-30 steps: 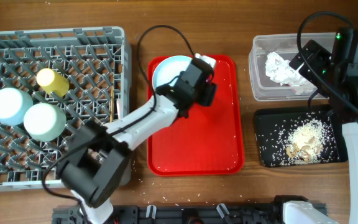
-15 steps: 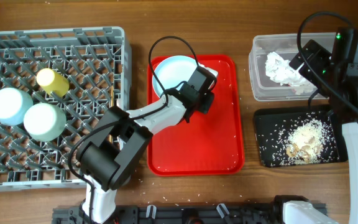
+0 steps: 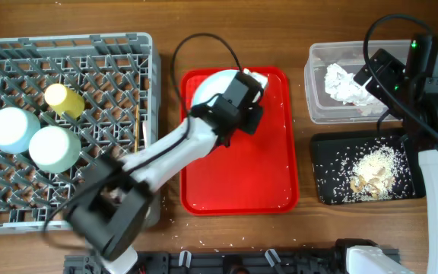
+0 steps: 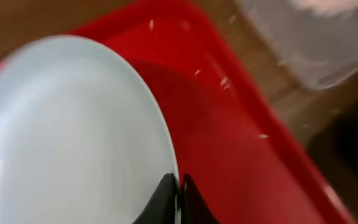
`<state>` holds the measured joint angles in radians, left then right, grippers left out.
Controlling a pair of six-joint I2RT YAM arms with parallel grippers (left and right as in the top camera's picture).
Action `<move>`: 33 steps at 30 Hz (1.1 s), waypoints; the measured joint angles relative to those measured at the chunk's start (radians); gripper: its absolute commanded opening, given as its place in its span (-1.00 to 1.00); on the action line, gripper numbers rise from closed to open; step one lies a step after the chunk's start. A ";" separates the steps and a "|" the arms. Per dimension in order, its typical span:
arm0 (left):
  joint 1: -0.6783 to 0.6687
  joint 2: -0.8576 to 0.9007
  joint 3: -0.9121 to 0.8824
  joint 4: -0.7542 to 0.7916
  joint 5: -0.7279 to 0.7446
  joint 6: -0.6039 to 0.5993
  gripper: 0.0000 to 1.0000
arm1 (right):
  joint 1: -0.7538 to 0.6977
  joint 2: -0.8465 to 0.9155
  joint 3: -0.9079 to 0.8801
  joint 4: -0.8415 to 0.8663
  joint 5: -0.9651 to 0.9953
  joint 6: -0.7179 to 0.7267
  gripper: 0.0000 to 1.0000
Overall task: Sort waste into correct bins and load items into the dishwasher rack
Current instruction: 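Lift the white plate and carry it to the rack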
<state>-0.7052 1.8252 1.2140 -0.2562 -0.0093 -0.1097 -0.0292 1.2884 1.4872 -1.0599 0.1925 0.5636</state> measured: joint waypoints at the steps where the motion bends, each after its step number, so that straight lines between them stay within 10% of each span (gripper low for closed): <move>1: 0.000 -0.053 0.000 -0.008 0.011 0.000 -0.92 | 0.000 0.000 0.000 0.000 0.000 0.000 0.99; 11: 0.191 -0.590 0.000 -0.203 0.074 -0.072 -0.92 | 0.000 0.000 0.000 0.000 0.000 0.000 1.00; 15: 0.517 -0.685 0.000 -0.229 0.435 -0.153 -0.92 | 0.000 0.000 0.000 0.000 0.000 0.000 0.99; 22: 0.972 -0.476 0.000 -0.230 1.129 -0.224 -0.92 | 0.000 0.002 0.000 0.000 0.000 0.000 1.00; 33: 1.086 -0.161 -0.008 0.008 1.290 -0.316 -0.92 | 0.000 0.004 0.000 0.000 0.000 0.000 0.99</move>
<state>0.3805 1.6646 1.2064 -0.2481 1.2804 -0.4259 -0.0292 1.2922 1.4872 -1.0595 0.1925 0.5636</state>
